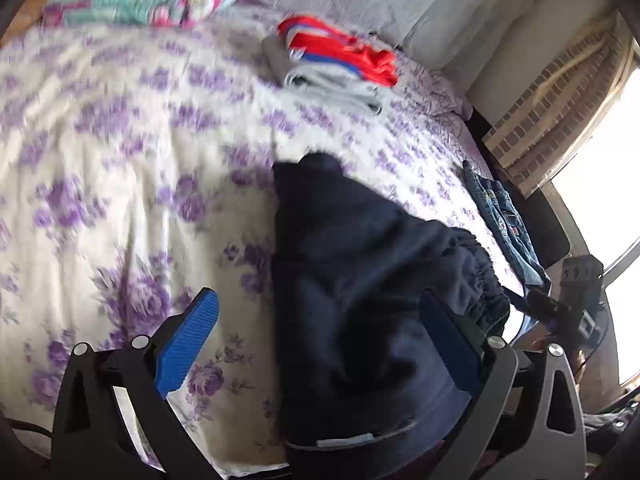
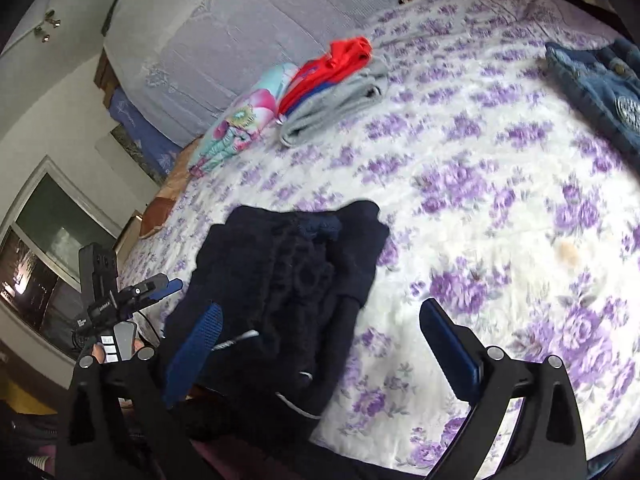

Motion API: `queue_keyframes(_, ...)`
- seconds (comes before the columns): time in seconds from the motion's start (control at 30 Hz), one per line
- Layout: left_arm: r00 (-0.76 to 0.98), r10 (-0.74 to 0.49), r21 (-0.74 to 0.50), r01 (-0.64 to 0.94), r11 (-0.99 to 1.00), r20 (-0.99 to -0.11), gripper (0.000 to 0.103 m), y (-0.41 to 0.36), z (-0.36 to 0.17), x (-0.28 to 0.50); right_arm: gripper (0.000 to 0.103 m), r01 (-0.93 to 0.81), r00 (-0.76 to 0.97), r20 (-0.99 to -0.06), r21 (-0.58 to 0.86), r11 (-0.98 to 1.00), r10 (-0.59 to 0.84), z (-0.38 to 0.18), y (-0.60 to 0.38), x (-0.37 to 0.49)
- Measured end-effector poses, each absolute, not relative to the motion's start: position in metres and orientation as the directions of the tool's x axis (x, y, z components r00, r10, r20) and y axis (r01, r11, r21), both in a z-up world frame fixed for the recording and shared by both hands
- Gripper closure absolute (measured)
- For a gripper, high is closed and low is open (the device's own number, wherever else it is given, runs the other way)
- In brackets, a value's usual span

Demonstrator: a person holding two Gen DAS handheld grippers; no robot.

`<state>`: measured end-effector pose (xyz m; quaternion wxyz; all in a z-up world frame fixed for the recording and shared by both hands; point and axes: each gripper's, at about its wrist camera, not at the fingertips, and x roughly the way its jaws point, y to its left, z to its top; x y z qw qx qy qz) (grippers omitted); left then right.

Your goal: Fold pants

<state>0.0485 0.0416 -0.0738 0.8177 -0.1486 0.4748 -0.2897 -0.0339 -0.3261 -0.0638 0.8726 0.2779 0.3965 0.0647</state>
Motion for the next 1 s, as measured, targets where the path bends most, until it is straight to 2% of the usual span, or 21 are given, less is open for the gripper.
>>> queue_keyframes(0.03, 0.355, -0.621, -0.532, 0.323, 0.783, -0.699, 0.005, 0.039, -0.085, 0.053, 0.003, 0.109, 0.666, -0.655, 0.558, 0.822, 0.356, -0.075, -0.323, -0.026)
queue_keyframes(0.13, 0.351, -0.630, -0.513, 0.374, 0.772, -0.692, 0.005, 0.021, -0.093, 0.055, 0.003, 0.061, 0.685, -0.579, 0.651, 0.757, 0.443, -0.084, -0.326, -0.020)
queue_keyframes(0.2, 0.306, -0.689, -0.571, 0.394, 0.720, -0.657, 0.005, 0.013, -0.091, 0.058, 0.003, 0.011, 0.642, -0.551, 0.702, 0.712, 0.533, -0.088, -0.320, -0.006)
queue_keyframes(0.27, 0.251, -0.736, -0.620, 0.410, 0.669, -0.629, 0.005, 0.002, -0.088, 0.058, 0.003, -0.027, 0.601, -0.563, 0.695, 0.719, 0.567, -0.087, -0.304, 0.006)
queue_keyframes(0.37, 0.260, -0.662, -0.515, 0.455, 0.726, -0.703, 0.005, -0.019, -0.092, 0.051, 0.003, -0.050, 0.586, -0.614, 0.624, 0.780, 0.529, -0.088, -0.283, 0.016)
queue_keyframes(0.4, 0.258, -0.658, -0.507, 0.463, 0.727, -0.707, 0.005, -0.021, -0.095, 0.050, 0.011, -0.051, 0.593, -0.622, 0.604, 0.795, 0.511, -0.088, -0.280, 0.015)
queue_keyframes(0.43, 0.262, -0.671, -0.517, 0.467, 0.717, -0.694, 0.006, -0.019, -0.094, 0.049, 0.028, -0.053, 0.591, -0.630, 0.593, 0.803, 0.504, -0.088, -0.279, 0.015)
queue_keyframes(0.47, 0.263, -0.685, -0.537, 0.458, 0.709, -0.680, 0.008, -0.015, -0.093, 0.049, 0.032, -0.059, 0.592, -0.612, 0.615, 0.786, 0.524, -0.087, -0.282, 0.013)
queue_keyframes(0.5, 0.275, -0.694, -0.553, 0.442, 0.706, -0.666, 0.018, -0.009, -0.091, 0.049, 0.043, -0.060, 0.599, -0.589, 0.642, 0.765, 0.542, -0.087, -0.286, 0.011)
queue_keyframes(0.53, 0.289, -0.701, -0.566, 0.430, 0.703, -0.652, 0.026, -0.004, -0.089, 0.049, 0.049, -0.065, 0.605, -0.573, 0.656, 0.752, 0.552, -0.085, -0.289, 0.008)
queue_keyframes(0.6, 0.299, -0.710, -0.576, 0.428, 0.697, -0.637, 0.032, 0.002, -0.083, 0.046, 0.053, -0.096, 0.628, -0.555, 0.639, 0.763, 0.545, -0.072, -0.285, 0.000)
queue_keyframes(0.7, 0.319, -0.697, -0.557, 0.431, 0.710, -0.642, 0.034, -0.001, -0.068, 0.042, 0.055, -0.167, 0.656, -0.525, 0.599, 0.783, 0.542, -0.043, -0.275, -0.010)
queue_keyframes(0.83, 0.329, -0.726, -0.552, 0.486, 0.678, -0.604, 0.034, -0.014, -0.038, 0.036, 0.056, -0.205, 0.687, -0.496, 0.570, 0.796, 0.532, -0.015, -0.274, -0.014)
queue_keyframes(1.0, 0.340, -0.739, -0.561, 0.490, 0.667, -0.582, 0.034, -0.025, -0.025, 0.053, 0.056, -0.184, 0.711, -0.466, 0.599, 0.779, 0.526, -0.017, -0.292, 0.000)
